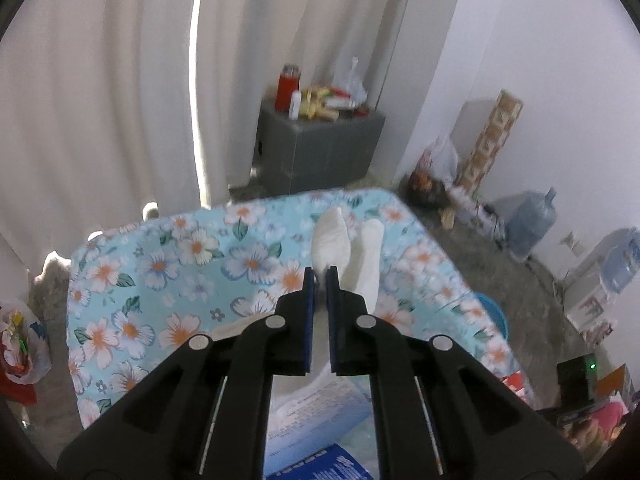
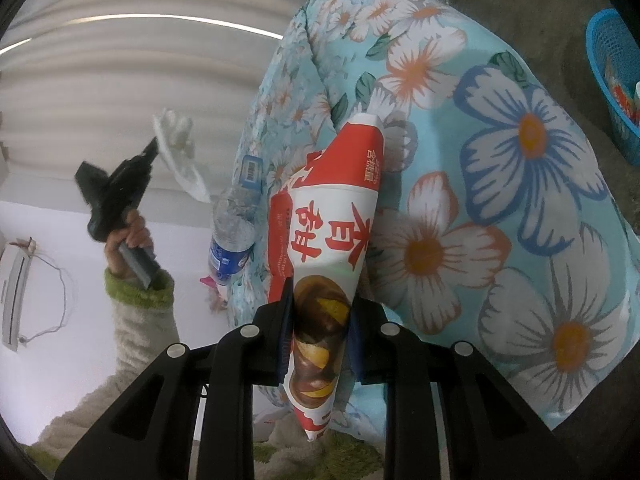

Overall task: Collect trash
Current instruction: 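Grasp the white tissue on the bed with the left tool, then carry the tissue and snack bag over the blue wastebasket with both tools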

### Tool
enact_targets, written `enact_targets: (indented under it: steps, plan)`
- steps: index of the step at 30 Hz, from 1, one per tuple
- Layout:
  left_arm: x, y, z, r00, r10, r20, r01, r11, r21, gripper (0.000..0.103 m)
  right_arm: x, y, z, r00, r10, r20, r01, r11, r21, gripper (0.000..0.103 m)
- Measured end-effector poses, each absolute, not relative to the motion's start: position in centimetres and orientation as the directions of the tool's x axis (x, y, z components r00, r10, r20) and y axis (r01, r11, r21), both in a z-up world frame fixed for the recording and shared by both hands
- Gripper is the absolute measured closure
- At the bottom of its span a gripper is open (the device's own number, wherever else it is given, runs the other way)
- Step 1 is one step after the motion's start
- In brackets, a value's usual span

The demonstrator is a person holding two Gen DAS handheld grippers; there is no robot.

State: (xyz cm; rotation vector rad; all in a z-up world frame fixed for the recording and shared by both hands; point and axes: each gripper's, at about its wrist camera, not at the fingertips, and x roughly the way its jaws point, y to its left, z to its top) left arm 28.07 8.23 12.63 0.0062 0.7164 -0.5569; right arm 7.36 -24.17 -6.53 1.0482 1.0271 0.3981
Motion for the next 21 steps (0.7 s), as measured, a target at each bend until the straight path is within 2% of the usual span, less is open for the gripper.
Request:
enact_targets:
  steps: [10, 17, 21]
  plan:
    - [20.8, 9.7, 16.5, 0.675, -0.580, -0.456, 0.513, 0.813, -0.274, 0.099, 6.5, -24.6, -4.6, 0.572, 0.645, -0.507, 0.176, 0.507, 0.844, 0.082]
    - [15.9, 8.5, 17.6, 0.677, -0.632, -0.377, 0.558, 0.775, -0.298, 0.099, 5.5, -26.1, -3.7, 0.621, 0.606, -0.496, 0.180, 0.506, 0.843, 0.082]
    - [13.8, 7.0, 17.6, 0.657, -0.663, -0.360, 0.587, 0.748, -0.309, 0.099, 4.7, -26.9, -3.2, 0.646, 0.592, -0.482, 0.173, 0.502, 0.847, 0.082]
